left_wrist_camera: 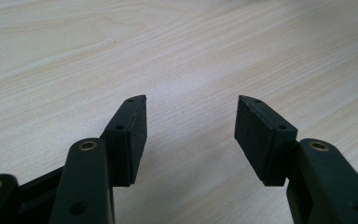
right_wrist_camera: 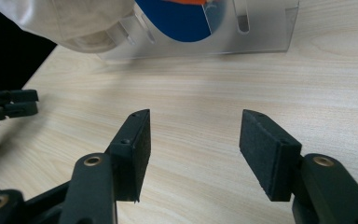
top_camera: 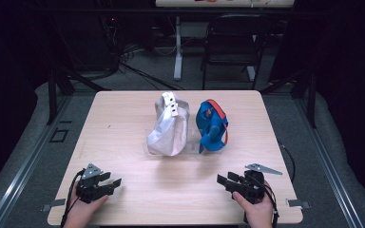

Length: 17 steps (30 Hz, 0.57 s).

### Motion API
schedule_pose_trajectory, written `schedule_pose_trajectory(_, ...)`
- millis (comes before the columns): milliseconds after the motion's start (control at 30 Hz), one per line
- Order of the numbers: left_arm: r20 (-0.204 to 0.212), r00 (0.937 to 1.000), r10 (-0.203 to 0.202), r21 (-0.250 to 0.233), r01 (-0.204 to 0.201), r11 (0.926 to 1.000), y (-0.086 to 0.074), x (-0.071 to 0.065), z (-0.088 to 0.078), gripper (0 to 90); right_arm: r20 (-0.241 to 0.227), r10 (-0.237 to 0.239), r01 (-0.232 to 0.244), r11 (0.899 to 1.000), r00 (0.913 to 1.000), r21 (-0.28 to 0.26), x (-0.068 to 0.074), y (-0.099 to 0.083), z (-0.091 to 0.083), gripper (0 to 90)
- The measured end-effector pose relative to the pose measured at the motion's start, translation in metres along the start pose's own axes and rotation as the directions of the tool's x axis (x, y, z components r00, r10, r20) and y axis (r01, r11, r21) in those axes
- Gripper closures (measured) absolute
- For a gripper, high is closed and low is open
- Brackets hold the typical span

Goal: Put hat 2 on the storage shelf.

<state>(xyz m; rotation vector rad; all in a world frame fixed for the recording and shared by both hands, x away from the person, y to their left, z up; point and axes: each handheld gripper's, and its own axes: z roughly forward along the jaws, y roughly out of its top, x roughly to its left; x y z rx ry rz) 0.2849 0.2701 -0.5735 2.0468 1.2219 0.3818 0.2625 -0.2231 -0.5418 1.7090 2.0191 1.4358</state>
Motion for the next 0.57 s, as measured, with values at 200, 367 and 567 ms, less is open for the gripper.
schedule_pose_trajectory(200,0.0,1.0,0.007,-0.019,-0.007,0.9998,0.0,0.0,0.0,44.4,-0.037,0.047,-0.047,0.999,0.9982,0.001,-0.005,-0.006,0.011,45.4)
schedule_pose_trajectory(367,-0.009,0.9999,0.01,-0.027,-0.01,0.9996,0.0,0.0,-0.001,44.5,-0.059,0.104,-0.102,0.994,0.9928,0.035,-0.009,-0.009,0.019,44.9)
schedule_pose_trajectory(567,-0.003,0.9999,0.012,-0.049,-0.012,0.9987,0.002,-0.004,-0.002,44.7,-0.07,0.105,-0.102,0.994,0.992,0.049,-0.006,-0.008,0.02,46.1)
